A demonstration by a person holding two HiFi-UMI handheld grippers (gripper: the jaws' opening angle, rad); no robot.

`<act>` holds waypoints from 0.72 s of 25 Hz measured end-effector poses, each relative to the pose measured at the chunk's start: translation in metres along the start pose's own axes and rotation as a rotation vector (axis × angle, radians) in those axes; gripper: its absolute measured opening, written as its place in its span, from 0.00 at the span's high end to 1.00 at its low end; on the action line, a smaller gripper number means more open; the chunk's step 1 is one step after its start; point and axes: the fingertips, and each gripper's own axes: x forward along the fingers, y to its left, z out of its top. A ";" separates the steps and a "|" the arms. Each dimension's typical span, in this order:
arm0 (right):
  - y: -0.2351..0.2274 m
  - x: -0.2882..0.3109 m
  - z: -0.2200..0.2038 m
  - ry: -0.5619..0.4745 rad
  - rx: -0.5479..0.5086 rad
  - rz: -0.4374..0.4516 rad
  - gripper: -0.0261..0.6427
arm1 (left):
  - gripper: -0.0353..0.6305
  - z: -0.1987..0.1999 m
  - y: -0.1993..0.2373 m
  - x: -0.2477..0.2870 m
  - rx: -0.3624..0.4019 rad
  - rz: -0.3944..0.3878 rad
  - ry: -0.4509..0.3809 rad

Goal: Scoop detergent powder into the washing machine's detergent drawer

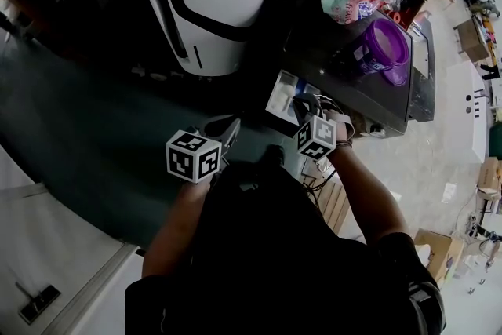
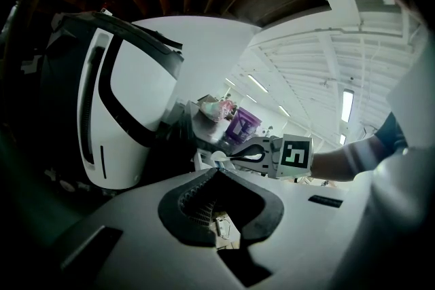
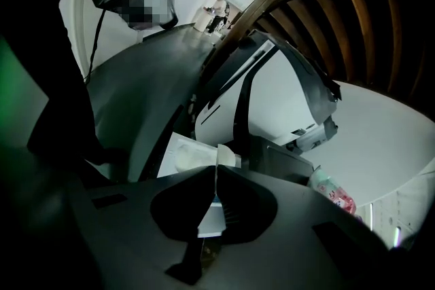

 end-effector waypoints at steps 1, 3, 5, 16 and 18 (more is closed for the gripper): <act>0.002 0.000 -0.001 0.005 0.001 0.011 0.93 | 0.93 0.001 -0.001 0.000 0.002 -0.001 -0.001; 0.007 0.001 -0.002 0.014 0.000 0.036 0.93 | 0.93 0.002 -0.001 -0.001 0.006 -0.003 -0.003; 0.008 -0.001 -0.003 0.013 0.020 0.043 0.93 | 0.93 0.003 -0.003 0.000 0.009 -0.005 -0.002; -0.019 -0.082 0.003 -0.312 0.844 0.043 0.93 | 0.94 -0.005 -0.026 0.015 0.049 -0.080 0.073; -0.023 -0.106 -0.008 -0.407 0.978 -0.009 0.93 | 0.94 -0.017 -0.031 0.021 0.068 -0.094 0.118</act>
